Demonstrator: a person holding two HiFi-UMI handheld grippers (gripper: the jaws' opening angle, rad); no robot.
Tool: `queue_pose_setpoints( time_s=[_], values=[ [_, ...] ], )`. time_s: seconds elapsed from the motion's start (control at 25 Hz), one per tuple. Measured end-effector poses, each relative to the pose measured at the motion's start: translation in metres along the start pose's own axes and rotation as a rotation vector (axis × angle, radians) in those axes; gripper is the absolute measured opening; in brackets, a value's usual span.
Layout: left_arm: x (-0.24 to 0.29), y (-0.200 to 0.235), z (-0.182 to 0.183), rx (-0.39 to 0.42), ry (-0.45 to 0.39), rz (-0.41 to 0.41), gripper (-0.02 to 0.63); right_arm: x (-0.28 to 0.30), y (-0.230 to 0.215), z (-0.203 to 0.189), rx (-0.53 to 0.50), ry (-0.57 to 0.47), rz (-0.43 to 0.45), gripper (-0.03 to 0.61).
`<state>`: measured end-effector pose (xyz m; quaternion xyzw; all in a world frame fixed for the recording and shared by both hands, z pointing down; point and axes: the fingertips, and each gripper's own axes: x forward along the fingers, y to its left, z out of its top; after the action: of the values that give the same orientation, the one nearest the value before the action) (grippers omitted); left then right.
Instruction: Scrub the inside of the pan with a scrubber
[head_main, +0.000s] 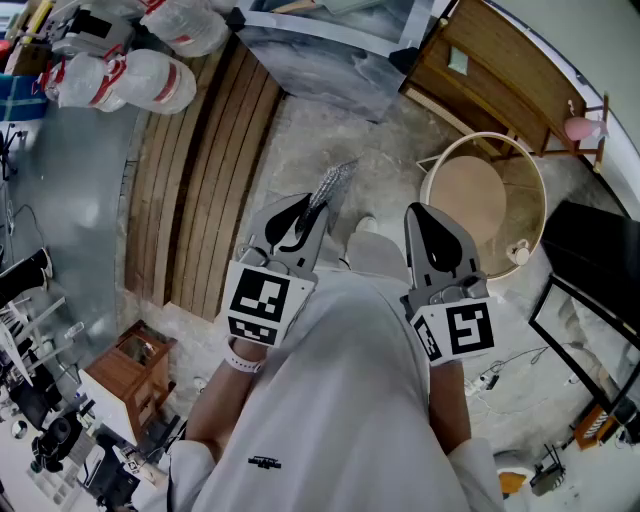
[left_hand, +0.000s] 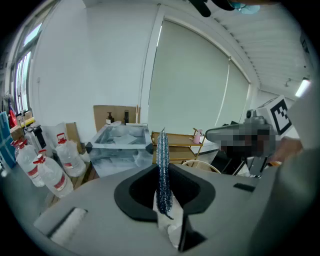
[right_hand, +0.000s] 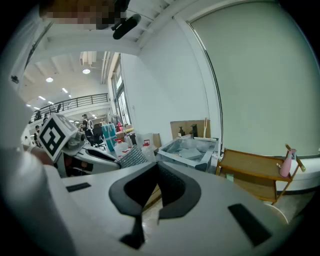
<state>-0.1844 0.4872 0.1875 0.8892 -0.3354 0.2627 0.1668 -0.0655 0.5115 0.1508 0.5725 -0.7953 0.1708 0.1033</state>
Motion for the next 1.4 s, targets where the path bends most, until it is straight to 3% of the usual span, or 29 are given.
queue_pose_setpoints(
  time_s=[0.72, 0.96, 1.4],
  values=[
    [-0.062, 0.067, -0.005, -0.023, -0.098, 0.014, 0.064, 0.032, 0.084, 0.026, -0.061, -0.024, 0.017, 0.006],
    [-0.074, 0.104, -0.018, -0.010, -0.108, 0.011, 0.064, 0.057, 0.107, 0.011, 0.062, -0.024, -0.023, 0.006],
    [-0.072, 0.147, -0.008, -0.045, -0.127, 0.026, 0.064, 0.094, 0.111, 0.030, 0.036, 0.001, -0.028, 0.006]
  ],
)
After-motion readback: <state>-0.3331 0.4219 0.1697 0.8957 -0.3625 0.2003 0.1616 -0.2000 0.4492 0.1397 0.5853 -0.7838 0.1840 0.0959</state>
